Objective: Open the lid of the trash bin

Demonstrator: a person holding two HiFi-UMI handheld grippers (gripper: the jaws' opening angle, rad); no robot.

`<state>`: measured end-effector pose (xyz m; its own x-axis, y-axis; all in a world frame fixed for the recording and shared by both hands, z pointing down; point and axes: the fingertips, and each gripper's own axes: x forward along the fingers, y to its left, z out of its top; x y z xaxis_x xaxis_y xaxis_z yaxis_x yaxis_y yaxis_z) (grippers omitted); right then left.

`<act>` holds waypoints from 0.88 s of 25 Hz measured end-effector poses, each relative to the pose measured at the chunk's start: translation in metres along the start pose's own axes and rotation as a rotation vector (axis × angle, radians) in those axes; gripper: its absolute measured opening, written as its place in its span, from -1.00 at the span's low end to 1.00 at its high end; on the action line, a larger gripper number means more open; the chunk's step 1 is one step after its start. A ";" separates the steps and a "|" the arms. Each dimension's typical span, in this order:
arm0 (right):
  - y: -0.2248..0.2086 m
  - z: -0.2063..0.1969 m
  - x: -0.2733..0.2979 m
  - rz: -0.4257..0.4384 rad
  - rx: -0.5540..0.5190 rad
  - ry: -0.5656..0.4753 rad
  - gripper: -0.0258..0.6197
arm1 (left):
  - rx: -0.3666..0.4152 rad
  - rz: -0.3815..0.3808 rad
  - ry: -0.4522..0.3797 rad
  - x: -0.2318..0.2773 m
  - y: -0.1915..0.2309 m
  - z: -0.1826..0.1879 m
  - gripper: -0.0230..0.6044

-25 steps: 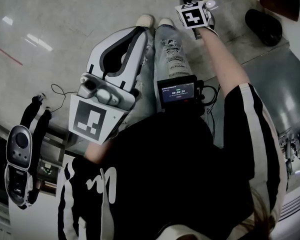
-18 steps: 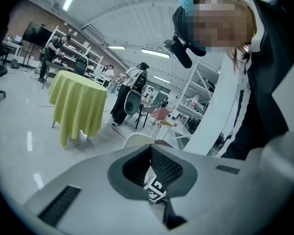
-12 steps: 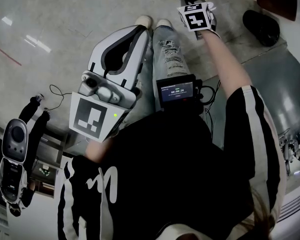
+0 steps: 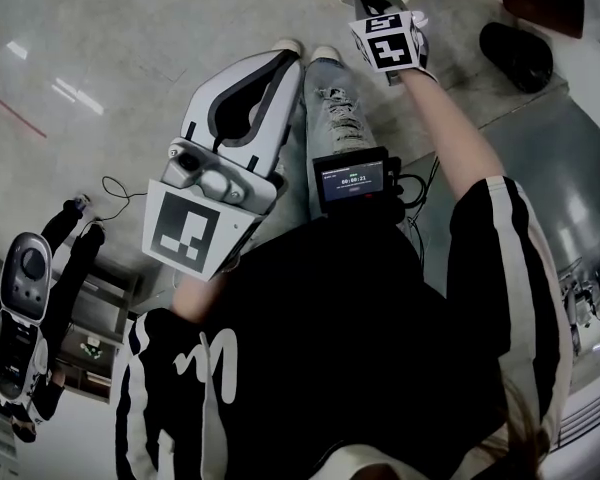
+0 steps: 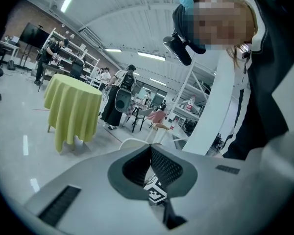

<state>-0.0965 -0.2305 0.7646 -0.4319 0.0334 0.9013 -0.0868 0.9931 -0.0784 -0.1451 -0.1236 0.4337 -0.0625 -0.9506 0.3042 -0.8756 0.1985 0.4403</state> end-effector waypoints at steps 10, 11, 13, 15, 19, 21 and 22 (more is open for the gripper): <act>-0.002 0.021 -0.028 -0.011 0.009 -0.056 -0.91 | 0.019 -0.029 0.006 0.002 -0.008 0.009 -0.90; -0.003 0.022 -0.032 -0.015 0.010 -0.060 -0.91 | 0.023 -0.034 0.005 0.002 -0.011 0.011 -0.90; -0.005 0.024 -0.040 -0.019 0.005 -0.069 -0.91 | 0.034 -0.050 0.002 0.003 -0.020 0.013 -0.90; -0.006 0.025 -0.048 -0.025 0.000 -0.079 -0.91 | 0.044 -0.069 0.004 0.003 -0.030 0.016 -0.90; -0.006 0.036 -0.057 -0.030 0.002 -0.099 -0.91 | 0.052 -0.099 0.010 0.006 -0.036 0.021 -0.90; -0.004 0.040 -0.062 -0.029 0.000 -0.106 -0.91 | 0.052 -0.111 0.014 0.007 -0.038 0.022 -0.90; -0.004 0.042 -0.064 -0.029 -0.002 -0.111 -0.91 | 0.052 -0.115 0.015 0.007 -0.038 0.023 -0.90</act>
<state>-0.1063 -0.2409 0.6895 -0.5260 -0.0081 0.8504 -0.0992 0.9937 -0.0518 -0.1230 -0.1433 0.3992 0.0469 -0.9625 0.2672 -0.9004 0.0751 0.4285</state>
